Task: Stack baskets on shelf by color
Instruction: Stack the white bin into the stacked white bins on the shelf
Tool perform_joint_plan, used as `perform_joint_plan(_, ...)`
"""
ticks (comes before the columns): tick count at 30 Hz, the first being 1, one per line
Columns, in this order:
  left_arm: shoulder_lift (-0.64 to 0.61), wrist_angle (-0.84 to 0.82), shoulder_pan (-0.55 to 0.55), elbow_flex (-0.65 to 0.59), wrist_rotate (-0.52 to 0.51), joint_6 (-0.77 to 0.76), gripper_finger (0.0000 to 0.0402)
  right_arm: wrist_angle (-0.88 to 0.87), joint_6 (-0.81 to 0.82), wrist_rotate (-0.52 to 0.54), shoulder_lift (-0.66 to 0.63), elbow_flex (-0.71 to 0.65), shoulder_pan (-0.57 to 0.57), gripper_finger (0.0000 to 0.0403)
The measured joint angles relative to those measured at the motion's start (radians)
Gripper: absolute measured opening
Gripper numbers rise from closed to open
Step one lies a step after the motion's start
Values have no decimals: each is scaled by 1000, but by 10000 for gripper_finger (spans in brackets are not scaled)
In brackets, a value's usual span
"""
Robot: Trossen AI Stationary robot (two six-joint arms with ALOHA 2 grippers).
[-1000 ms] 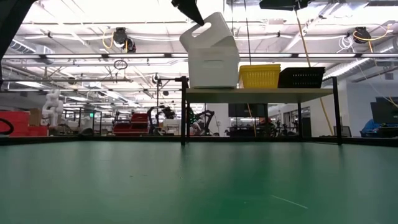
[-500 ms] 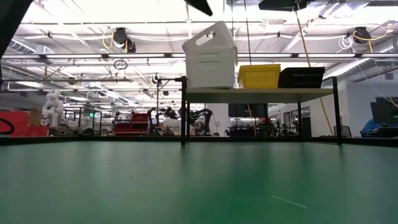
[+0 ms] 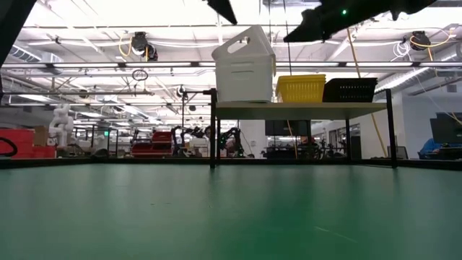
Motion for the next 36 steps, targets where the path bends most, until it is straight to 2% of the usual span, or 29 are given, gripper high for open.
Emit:
perform_joint_plan(3, 1, -91, 4, 0, 3, -18, 81, 6, 12, 1, 7, -5, -20, 105)
perform_joint_plan(6, 10, -110, 10, 0, 3, -40, 81, 6, 20, -6, 8, -5, -25, 105)
perform_joint_plan(15, 27, -58, 46, -2, 11, -72, 83, 6, 40, -10, 8, -5, -25, 105)
perform_joint_plan(20, 41, -55, 47, -1, 108, -48, 83, 6, 37, -10, 8, -5, -25, 105)
perform_joint_plan(30, 51, -36, 54, -1, 109, -9, 83, 5, 14, -10, 8, -5, -25, 105)
perform_joint_plan(33, 51, -37, 65, -1, 108, -16, 71, 11, 13, -10, 8, -6, -25, 105)
perform_joint_plan(36, 51, -37, 69, -1, 108, -15, 37, 13, 11, -10, 8, -6, -25, 105)
